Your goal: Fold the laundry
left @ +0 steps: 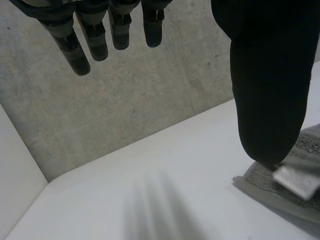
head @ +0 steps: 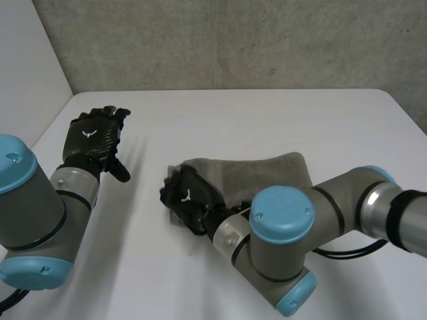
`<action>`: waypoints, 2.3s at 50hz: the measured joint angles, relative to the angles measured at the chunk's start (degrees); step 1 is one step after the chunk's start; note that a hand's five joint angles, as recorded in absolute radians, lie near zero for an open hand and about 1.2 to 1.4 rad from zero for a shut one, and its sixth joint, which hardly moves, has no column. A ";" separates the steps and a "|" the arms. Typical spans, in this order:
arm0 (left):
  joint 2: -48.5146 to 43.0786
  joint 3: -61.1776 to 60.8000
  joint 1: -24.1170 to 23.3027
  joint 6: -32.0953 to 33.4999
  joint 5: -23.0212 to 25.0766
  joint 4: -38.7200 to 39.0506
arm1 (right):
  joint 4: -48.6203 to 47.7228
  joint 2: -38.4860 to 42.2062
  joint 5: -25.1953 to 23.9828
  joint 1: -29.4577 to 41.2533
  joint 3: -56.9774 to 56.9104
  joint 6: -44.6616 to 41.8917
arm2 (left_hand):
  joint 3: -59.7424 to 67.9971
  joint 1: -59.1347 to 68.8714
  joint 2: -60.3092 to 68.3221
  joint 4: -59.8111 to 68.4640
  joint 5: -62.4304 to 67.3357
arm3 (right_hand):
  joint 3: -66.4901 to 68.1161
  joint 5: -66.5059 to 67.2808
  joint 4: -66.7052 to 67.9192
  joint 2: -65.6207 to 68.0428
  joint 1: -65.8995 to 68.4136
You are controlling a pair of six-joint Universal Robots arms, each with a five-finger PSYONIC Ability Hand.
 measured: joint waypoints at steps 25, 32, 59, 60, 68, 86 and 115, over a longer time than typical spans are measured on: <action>-4.00 0.96 -8.56 -0.05 7.26 1.90 | 10.11 -21.20 5.26 -26.85 21.74 26.36 | 0.00 0.00 -0.02 -0.06 0.00 | -13.76 -14.49 -14.27 -13.02 -9.99; -5.53 1.15 -10.68 0.16 8.12 2.98 | 4.93 -16.56 5.18 -29.43 23.97 23.76 | 0.00 0.00 -0.02 -0.05 0.00 | 31.55 28.08 30.67 33.11 25.83; -2.17 -0.84 -4.97 -0.47 1.99 2.49 | 3.60 -2.23 3.84 3.20 0.66 6.92 | 0.00 0.00 -0.05 -0.04 0.00 | 33.29 32.07 32.34 33.68 27.66; -2.17 -0.85 -4.97 -0.47 2.00 2.49 | 3.62 -1.84 3.84 3.50 0.63 6.59 | 0.00 0.00 -0.05 -0.04 0.00 | 31.67 31.48 31.33 32.09 26.55; -2.15 0.06 -5.12 -0.62 2.26 2.52 | 4.57 -10.18 10.30 0.19 2.19 14.67 | 0.00 0.00 -0.05 -0.04 0.00 | -17.98 -18.23 -18.65 -17.32 -13.90; -18.12 18.34 -12.86 -10.54 -1.34 -13.95 | 26.63 -5.49 2.81 -14.41 -8.91 37.53 | 2.05 1.44 2.09 1.92 0.01 | -19.24 -19.40 -19.10 -17.97 -13.91; -6.00 23.72 -12.34 -2.16 -4.14 -16.71 | 27.08 -13.57 9.50 -16.77 -15.79 29.95 | 0.54 0.36 0.62 0.54 -0.05 | -19.24 -19.94 -19.10 -17.97 -14.55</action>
